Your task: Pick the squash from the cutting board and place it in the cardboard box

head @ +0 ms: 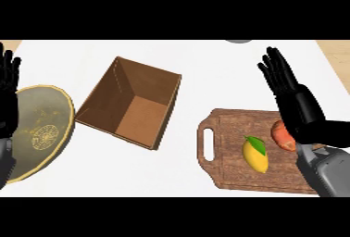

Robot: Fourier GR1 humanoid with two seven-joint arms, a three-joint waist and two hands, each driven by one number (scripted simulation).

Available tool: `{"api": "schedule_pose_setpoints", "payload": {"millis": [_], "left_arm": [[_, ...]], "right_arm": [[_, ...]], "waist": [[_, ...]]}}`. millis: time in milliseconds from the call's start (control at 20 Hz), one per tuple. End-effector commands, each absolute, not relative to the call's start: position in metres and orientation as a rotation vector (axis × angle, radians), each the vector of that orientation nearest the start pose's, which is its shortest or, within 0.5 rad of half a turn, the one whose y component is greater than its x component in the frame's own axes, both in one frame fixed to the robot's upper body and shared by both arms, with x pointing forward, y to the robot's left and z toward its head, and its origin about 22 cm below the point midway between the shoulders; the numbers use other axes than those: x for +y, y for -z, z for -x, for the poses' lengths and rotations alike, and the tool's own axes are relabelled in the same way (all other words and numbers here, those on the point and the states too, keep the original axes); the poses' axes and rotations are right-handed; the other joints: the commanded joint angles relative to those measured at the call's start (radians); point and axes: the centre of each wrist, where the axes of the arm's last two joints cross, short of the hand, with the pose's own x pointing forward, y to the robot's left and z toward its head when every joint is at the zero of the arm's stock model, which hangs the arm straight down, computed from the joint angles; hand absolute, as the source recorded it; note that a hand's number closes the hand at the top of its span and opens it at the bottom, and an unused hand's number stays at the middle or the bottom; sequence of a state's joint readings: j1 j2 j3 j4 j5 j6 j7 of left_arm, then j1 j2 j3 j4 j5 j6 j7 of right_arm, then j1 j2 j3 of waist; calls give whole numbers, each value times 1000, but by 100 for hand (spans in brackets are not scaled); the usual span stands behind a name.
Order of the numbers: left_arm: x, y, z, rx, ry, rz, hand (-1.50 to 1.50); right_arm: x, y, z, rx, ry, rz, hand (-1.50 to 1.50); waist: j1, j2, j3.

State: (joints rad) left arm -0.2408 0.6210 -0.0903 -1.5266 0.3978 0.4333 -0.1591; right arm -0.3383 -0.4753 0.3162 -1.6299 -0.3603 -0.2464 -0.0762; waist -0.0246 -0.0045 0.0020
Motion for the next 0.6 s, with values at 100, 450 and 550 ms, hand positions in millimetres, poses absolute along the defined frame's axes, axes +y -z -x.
{"api": "schedule_pose_setpoints", "payload": {"millis": [100, 450, 550], "left_arm": [[300, -69, -275, -1720, 87, -409, 0], [304, -7, -245, -1460, 192, -373, 0], [298, -7, -242, -1441, 191, -375, 0]], "right_arm": [[-274, -114, -311, -1995, -95, 3, -150], [-338, -70, -307, -1763, 182, 598, -150], [-350, -53, -291, -1804, 265, 570, -150]], "waist": [[29, 7, 0], [19, 15, -1], [15, 6, 1]]}}
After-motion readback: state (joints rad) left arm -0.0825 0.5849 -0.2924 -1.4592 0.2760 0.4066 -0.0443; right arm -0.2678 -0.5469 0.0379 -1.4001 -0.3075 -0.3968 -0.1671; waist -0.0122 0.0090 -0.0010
